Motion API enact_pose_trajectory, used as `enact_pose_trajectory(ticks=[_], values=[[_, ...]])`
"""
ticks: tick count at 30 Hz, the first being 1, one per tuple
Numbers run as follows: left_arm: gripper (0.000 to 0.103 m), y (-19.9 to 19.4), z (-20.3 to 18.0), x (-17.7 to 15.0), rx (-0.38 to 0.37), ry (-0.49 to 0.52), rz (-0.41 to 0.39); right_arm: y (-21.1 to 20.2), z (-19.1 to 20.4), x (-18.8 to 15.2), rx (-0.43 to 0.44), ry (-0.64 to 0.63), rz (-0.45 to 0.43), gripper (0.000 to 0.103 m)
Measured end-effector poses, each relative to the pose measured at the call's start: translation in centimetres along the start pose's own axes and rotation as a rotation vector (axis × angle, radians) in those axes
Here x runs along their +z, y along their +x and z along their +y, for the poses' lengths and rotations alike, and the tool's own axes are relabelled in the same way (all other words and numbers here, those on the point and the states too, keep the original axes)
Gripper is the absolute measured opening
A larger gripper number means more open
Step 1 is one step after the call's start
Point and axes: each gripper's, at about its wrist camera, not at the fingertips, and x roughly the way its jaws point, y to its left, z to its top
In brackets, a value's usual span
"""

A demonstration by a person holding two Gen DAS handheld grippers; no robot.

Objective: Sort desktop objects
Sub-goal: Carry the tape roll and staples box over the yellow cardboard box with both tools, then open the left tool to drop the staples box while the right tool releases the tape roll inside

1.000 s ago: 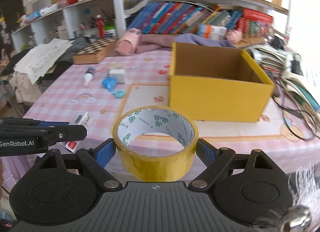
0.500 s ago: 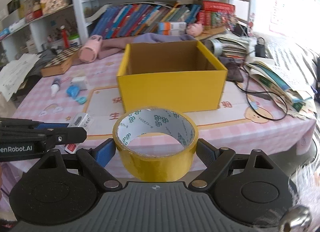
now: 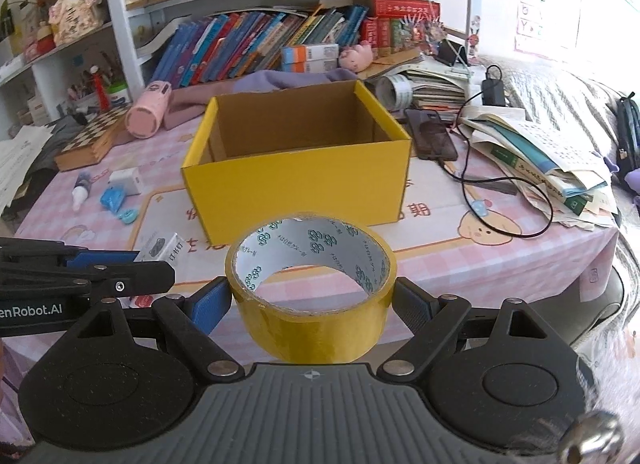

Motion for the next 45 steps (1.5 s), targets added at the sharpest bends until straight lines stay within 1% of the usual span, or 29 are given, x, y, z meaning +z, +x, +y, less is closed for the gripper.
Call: enact_pose_trajectory(ticks=[6,12,20,26,29,34,40,45], values=[[0.028,0.3,-0.5,1.6,0.001,0.038,-0.046,0.4,-0.6,1.4,0.004,-0.013,-0.05,0.086],[0.028,0.8,-0.2,4.3,0.004,0.049,-0.104,1.7,-0.9,3.7,0.011,-0.05,-0.099,0.086],[0.028,3.6,0.8,8.1,0.062,0.036,-0.14,5.2,-2.0,8.2,0.063,-0.114,-0.131,0.086],[0.028,5.7,1.8,10.5,0.131,0.0,-0.152,8.8,-2.5,11.9,0.122,-0.198,-0.143,0.086],[0.028,7.3,2.7,11.7,0.168,-0.034,-0.136,11.4,-2.5,13.4,0.154,-0.255,-0.128,0.086],[0.028,10.4,3.3,13.2,0.241,-0.008,-0.08,16.1,-1.8,15.3,0.229,-0.419,-0.078,0.086],[0.028,14.4,4.4,14.2,0.301,-0.006,0.008,21.1,-1.3,16.6,0.287,-0.586,0.011,0.086],[0.028,17.3,5.3,14.8,0.34,0.004,0.084,24.1,-0.1,17.2,0.329,-0.79,0.061,0.086]])
